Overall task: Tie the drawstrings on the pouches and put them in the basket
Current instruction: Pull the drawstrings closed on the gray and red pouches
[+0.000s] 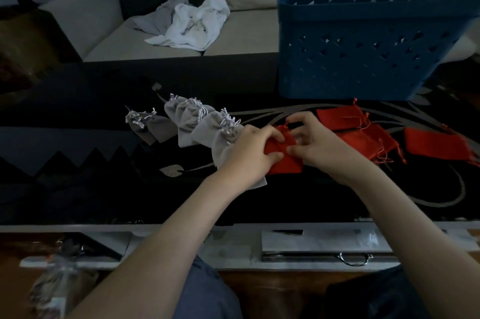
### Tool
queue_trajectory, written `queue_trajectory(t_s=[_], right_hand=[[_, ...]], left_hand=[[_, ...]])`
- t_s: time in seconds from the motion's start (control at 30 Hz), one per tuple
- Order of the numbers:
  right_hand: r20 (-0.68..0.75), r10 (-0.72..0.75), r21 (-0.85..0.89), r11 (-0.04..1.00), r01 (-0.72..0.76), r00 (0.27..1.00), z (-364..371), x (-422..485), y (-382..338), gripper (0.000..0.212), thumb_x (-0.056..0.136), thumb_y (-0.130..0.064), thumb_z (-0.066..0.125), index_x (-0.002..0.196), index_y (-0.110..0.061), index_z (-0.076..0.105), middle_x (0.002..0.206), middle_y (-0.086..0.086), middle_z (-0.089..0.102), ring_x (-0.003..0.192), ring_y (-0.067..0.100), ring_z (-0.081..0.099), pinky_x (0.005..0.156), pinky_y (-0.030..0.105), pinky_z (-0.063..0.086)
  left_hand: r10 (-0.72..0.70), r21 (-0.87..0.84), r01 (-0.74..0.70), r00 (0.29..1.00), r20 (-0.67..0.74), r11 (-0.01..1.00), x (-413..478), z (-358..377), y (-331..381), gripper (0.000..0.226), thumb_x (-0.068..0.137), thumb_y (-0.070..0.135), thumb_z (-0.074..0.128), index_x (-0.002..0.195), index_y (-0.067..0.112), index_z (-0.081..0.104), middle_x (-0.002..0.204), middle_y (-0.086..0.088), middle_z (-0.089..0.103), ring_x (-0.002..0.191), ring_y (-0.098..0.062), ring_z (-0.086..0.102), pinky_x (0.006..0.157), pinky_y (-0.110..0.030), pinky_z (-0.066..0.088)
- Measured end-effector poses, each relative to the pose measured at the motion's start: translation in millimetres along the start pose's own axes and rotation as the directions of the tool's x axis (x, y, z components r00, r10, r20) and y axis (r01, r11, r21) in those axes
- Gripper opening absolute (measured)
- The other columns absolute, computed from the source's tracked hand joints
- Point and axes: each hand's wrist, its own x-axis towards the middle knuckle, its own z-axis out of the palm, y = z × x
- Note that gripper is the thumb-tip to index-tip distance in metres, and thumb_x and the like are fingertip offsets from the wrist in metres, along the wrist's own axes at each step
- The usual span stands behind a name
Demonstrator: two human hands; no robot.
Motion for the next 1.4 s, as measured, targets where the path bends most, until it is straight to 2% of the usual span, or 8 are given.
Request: queue_trajectory(t_s=[0.1,0.23,0.47,0.73,0.83,1.0,1.27,1.4], right_hand=[[-0.022,-0.061,-0.328,0.943,0.05,0.998,6,6,9,0.042,0.082,-0.003,0.065,0.12,-0.015,0.051,0.102,0.001,0.059,0.093,0.014,0.055,0.072,0.015,0.035],[-0.052,-0.077,-0.421,0.906,0.049,0.996,8,9,12,0.043,0.082,-0.003,0.064,0.122,-0.011,0.051,0.11,0.006,0.059,0.1,0.016,0.054,0.073,0.013,0.031],[-0.109,-0.045,-0.631,0.775,-0.034,0.993,8,3,9,0.049,0.09,-0.027,0.057,0.136,-0.022,0.043,0.136,0.002,0.038,0.126,0.024,0.031,0.102,0.038,0.026],[-0.301,0.011,-0.721,0.652,-0.235,0.953,-14,-15,23,0.045,0.097,-0.037,0.043,0.135,-0.013,0.039,0.139,0.009,0.033,0.127,0.029,0.029,0.101,0.045,0.028],[-0.338,0.085,-0.711,0.63,-0.313,0.937,-23,-17,30,0.04,0.099,-0.027,0.04,0.135,-0.009,0.038,0.139,0.014,0.032,0.126,0.034,0.03,0.101,0.048,0.03],[-0.345,0.086,-0.515,0.815,-0.266,0.935,-45,-16,33,0.037,0.099,-0.009,0.038,0.135,0.0,0.038,0.132,0.027,0.041,0.115,0.039,0.045,0.081,0.027,0.029],[-0.467,0.188,-0.681,0.547,-0.487,0.864,-53,-23,37,0.048,0.089,-0.032,0.06,0.123,-0.002,0.048,0.13,0.021,0.043,0.124,0.039,0.035,0.102,0.047,0.03],[-0.454,0.13,-0.634,0.648,-0.422,0.882,-53,-20,34,0.022,0.089,-0.023,0.058,0.109,-0.012,0.056,0.119,0.013,0.048,0.119,0.035,0.037,0.099,0.046,0.028]], left_hand=[[0.002,0.189,-0.011,0.999,0.047,0.982,-2,6,2,0.038,0.09,0.022,0.063,0.127,0.025,0.055,0.131,0.002,0.037,0.122,-0.012,0.038,0.087,-0.013,0.02],[0.094,0.409,-0.108,0.994,0.054,0.906,-3,12,-1,0.045,0.09,0.029,0.062,0.133,0.025,0.046,0.137,-0.002,0.031,0.127,-0.021,0.029,0.087,-0.026,0.023],[0.106,0.486,-0.128,0.992,0.072,0.865,5,25,-7,0.041,0.095,0.032,0.055,0.132,0.017,0.046,0.131,-0.01,0.033,0.12,-0.027,0.033,0.096,-0.033,0.029],[0.203,0.399,-0.137,0.971,-0.127,0.907,9,36,12,0.031,0.101,0.026,0.04,0.117,0.007,0.057,0.132,-0.011,0.038,0.116,-0.027,0.037,0.094,-0.035,0.03],[0.228,0.317,-0.198,0.972,-0.059,0.927,11,41,14,0.03,0.102,0.017,0.038,0.121,0.006,0.058,0.122,-0.01,0.047,0.114,-0.026,0.04,0.096,-0.033,0.035],[0.159,0.223,-0.186,0.978,0.134,0.957,11,49,26,0.035,0.104,0.017,0.031,0.13,0.006,0.051,0.128,-0.01,0.05,0.117,-0.024,0.039,0.099,-0.029,0.031],[0.12,0.136,-0.148,0.973,0.197,0.979,7,48,27,0.03,0.102,0.021,0.038,0.125,0.011,0.055,0.124,-0.008,0.06,0.116,-0.022,0.046,0.092,-0.031,0.039],[0.146,0.064,-0.158,0.977,0.157,0.985,7,46,24,0.027,0.101,0.022,0.042,0.117,0.012,0.061,0.116,-0.004,0.064,0.111,-0.019,0.054,0.087,-0.023,0.039]])
